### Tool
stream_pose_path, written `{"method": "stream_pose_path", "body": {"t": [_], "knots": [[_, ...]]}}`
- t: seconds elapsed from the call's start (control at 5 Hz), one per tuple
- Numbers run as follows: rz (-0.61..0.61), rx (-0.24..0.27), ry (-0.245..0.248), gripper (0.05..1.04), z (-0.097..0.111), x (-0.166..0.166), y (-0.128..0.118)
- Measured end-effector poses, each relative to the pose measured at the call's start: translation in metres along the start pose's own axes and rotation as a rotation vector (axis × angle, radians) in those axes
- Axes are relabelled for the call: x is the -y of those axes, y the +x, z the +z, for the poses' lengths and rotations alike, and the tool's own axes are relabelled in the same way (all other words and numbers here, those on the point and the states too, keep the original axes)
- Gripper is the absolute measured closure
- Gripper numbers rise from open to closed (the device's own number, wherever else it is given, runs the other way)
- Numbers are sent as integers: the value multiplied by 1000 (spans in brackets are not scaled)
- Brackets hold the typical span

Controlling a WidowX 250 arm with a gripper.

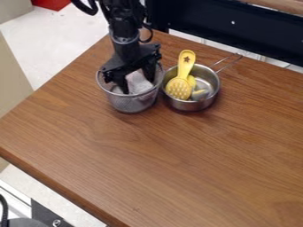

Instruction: Move the object from the grey basket to the middle of the table

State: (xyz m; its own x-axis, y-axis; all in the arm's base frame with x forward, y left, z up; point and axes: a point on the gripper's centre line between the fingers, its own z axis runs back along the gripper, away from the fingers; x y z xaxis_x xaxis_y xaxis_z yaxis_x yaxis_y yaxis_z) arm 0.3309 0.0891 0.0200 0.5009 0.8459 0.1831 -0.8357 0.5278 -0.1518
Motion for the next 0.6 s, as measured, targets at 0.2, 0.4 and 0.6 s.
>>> {"method": "stream_pose_path", "body": {"t": [0.2,0.4,0.6], "knots": [[4,4,-7,605,0,1,1],[10,-16,0,606,0,0,-2],[11,-46,23,606,2,-3,-6]]}}
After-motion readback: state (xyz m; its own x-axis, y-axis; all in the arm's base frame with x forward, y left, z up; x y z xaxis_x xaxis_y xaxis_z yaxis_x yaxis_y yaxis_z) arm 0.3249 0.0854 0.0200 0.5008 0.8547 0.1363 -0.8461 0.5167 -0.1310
